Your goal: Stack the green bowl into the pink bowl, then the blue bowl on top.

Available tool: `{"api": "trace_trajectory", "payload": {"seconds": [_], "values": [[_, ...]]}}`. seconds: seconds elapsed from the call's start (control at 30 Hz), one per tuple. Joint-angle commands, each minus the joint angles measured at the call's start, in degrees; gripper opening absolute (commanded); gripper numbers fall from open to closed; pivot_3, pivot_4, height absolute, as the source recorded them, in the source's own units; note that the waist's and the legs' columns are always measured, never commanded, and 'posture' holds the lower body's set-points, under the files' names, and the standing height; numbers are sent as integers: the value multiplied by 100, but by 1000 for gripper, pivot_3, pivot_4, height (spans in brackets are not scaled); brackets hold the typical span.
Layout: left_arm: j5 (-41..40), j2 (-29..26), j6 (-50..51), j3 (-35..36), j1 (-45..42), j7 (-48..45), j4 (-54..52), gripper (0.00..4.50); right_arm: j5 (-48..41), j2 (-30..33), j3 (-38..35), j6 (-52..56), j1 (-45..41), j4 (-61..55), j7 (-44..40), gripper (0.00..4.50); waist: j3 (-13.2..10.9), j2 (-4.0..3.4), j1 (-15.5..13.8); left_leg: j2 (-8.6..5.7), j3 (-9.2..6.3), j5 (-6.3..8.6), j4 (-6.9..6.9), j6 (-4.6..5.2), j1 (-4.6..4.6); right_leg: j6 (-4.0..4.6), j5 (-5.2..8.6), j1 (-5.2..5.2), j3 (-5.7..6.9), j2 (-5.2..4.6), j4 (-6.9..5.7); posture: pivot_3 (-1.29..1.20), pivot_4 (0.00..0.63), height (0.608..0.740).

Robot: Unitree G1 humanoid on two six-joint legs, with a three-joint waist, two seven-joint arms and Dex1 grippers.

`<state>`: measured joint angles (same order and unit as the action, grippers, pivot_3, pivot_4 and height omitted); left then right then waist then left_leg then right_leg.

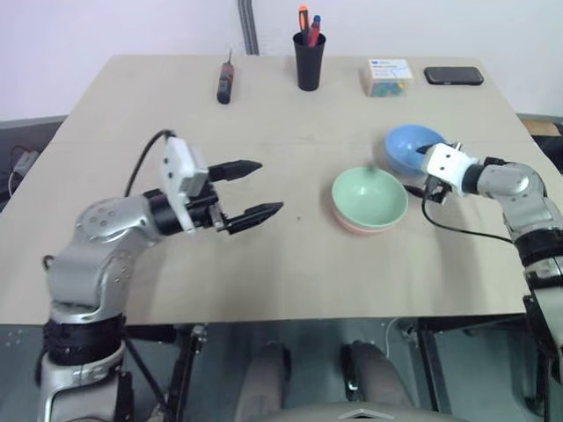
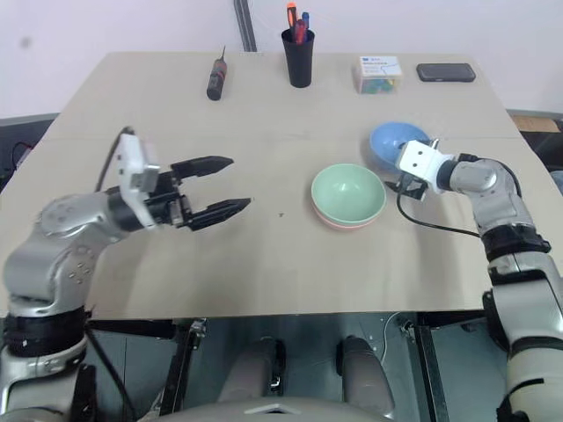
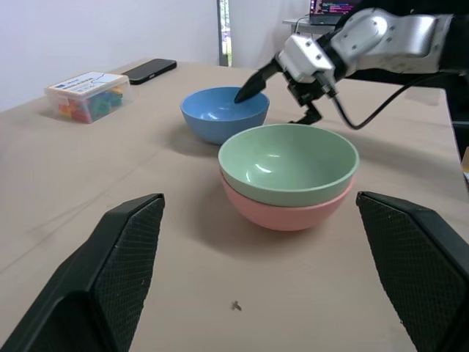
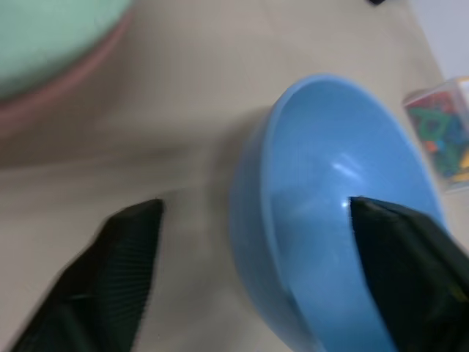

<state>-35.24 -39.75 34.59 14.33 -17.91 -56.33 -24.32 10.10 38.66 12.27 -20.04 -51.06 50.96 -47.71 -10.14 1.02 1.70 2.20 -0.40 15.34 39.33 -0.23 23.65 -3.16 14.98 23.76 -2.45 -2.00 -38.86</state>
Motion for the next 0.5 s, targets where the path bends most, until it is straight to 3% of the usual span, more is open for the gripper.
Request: {"api": "trace_trajectory", "payload": {"seconds": [0.03,0.07,0.23,0.37,0.5], "values": [[-402,-156,143,235,53,129,-401,4500,76,-9,-26,-328,-321,352,-51,2448,0,0,19,0,1,0,-1,0,-1,0,0,0,0,0,0,0,150,740],[-453,-172,170,245,69,166,-425,4500,101,-23,-11,-375,-359,427,-74,1856,0,0,27,2,0,0,-1,0,-1,0,0,0,-1,2,0,0,150,740],[-521,-202,149,148,70,324,-477,4500,172,-79,-19,-535,-457,576,-95,106,0,0,65,2,4,0,-2,-1,-4,0,0,0,-5,2,-3,0,150,740],[-501,-181,71,47,41,376,-410,4500,179,-16,-78,-619,-452,473,-80,29,0,-1,66,1,5,0,-2,-1,-5,0,0,1,-6,2,-3,0,150,740],[-434,-137,-39,-77,11,410,-306,4500,-249,239,-341,-433,-298,-371,-550,29,-4,-6,64,1,7,0,-2,-1,-4,0,0,2,-8,2,-3,0,150,740]]}}
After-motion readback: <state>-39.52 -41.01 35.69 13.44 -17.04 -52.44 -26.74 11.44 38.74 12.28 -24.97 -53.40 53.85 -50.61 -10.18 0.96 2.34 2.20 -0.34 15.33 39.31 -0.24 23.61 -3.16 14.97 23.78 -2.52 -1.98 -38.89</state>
